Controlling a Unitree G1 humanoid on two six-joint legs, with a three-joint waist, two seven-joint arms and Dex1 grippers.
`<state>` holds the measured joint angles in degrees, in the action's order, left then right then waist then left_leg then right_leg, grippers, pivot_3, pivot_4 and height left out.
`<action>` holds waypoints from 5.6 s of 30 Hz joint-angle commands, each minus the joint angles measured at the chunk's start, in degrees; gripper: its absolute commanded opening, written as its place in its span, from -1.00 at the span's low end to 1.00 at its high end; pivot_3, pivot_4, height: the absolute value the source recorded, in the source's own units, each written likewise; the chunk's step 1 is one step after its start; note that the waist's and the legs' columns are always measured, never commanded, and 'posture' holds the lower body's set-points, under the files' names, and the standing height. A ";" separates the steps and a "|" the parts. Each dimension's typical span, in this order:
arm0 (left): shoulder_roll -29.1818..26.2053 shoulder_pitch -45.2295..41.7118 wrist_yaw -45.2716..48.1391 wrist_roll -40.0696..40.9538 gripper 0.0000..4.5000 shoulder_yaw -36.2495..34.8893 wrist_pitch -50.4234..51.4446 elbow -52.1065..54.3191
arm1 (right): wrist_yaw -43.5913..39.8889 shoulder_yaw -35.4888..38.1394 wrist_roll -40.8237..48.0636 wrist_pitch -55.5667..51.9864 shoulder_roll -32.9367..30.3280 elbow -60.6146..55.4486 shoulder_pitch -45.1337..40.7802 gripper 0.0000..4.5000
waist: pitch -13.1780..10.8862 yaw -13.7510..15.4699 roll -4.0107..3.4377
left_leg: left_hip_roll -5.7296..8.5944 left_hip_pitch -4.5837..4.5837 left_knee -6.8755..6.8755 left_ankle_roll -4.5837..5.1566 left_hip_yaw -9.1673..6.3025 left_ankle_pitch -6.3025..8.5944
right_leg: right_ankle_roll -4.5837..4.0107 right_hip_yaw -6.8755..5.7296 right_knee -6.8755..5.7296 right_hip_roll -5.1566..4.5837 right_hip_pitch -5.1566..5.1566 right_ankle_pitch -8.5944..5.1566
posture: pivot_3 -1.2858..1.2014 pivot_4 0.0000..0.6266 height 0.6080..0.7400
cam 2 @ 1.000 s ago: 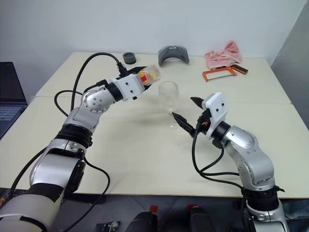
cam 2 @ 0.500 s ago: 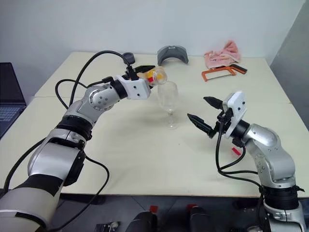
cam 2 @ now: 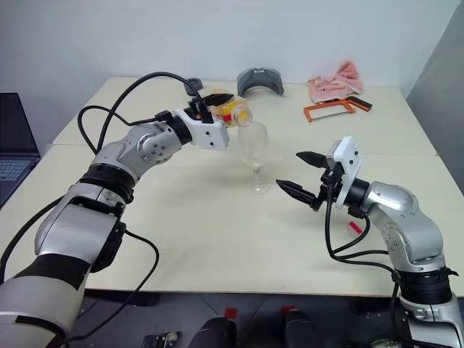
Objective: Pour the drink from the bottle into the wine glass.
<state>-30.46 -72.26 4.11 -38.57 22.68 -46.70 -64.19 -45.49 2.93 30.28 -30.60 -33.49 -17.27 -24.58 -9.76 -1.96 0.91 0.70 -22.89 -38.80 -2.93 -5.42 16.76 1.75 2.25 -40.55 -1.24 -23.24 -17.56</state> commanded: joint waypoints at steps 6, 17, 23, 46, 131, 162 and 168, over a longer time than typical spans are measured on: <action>-0.54 -4.45 -6.41 -3.39 -0.20 2.32 1.06 -0.83 | 1.02 0.18 0.24 0.92 0.65 -2.08 -0.73 1.00 | -0.01 0.00 0.01 | 0.01 0.00 0.00 0.00 0.01 0.00 | 0.00 0.00 -0.02 0.00 -0.01 0.00 | 0.03 -0.52 1.00; -0.85 -5.76 -9.83 -6.06 -0.20 4.95 2.51 -1.23 | 0.28 0.35 0.22 2.50 1.27 -1.39 -1.61 1.00 | -0.01 0.00 0.01 | 0.03 0.00 -0.01 -0.01 0.01 -0.01 | 0.00 0.01 -0.06 -0.02 -0.02 0.00 | 0.03 -0.52 1.00; -1.06 -6.17 -10.77 -6.76 -0.20 5.54 2.93 -1.15 | 0.28 -0.33 -0.24 3.05 1.67 -0.57 -2.58 1.00 | -0.01 0.00 0.01 | 0.03 0.00 -0.01 -0.02 0.02 -0.01 | 0.00 0.01 -0.07 -0.02 -0.03 0.00 | 0.03 -0.52 1.00; -1.91 -8.01 -14.01 -8.71 -0.20 7.23 3.82 -1.95 | 1.88 -1.23 -0.69 2.60 3.69 -1.56 -2.10 1.00 | -0.01 0.00 0.01 | 0.06 0.01 -0.03 -0.04 0.04 -0.02 | 0.00 0.03 -0.16 -0.05 -0.06 0.00 | 0.03 -0.52 1.00; -2.94 28.25 25.15 47.46 -0.22 -34.79 39.14 25.97 | 9.77 -19.46 -7.36 -6.01 14.74 -3.33 -12.79 1.00 | 0.02 -3.72 0.00 | -0.35 0.19 -0.13 -0.22 -0.21 -0.13 | -0.01 0.04 -0.48 -0.03 -0.10 0.00 | 0.03 -0.52 1.00; -3.95 34.42 25.40 53.18 0.98 -41.39 41.39 19.44 | 9.61 -25.64 -18.53 -2.78 26.51 9.85 -19.50 1.00 | 0.30 -2.06 0.45 | -0.22 0.12 -0.14 -0.33 -0.43 -0.19 | -0.02 -0.17 -0.45 -0.10 -0.08 0.01 | 0.03 -0.52 1.00; -3.94 37.65 25.06 52.44 0.98 -41.14 40.41 22.18 | 8.99 -25.29 -18.29 -2.65 26.05 9.18 -18.30 1.00 | 0.30 -2.37 0.45 | -0.24 0.13 -0.12 -0.33 -0.44 -0.18 | -0.02 -0.16 -0.45 -0.11 -0.08 0.01 | 0.03 -0.52 1.00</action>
<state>-33.61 -34.96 29.39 14.23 -18.19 -4.63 -44.68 -36.12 -23.65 11.52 -34.07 -7.65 -5.94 -43.12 -9.47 -4.34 1.36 0.45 -22.76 -38.92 -3.26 -5.86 16.58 1.73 2.09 -41.00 -1.35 -23.32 -17.55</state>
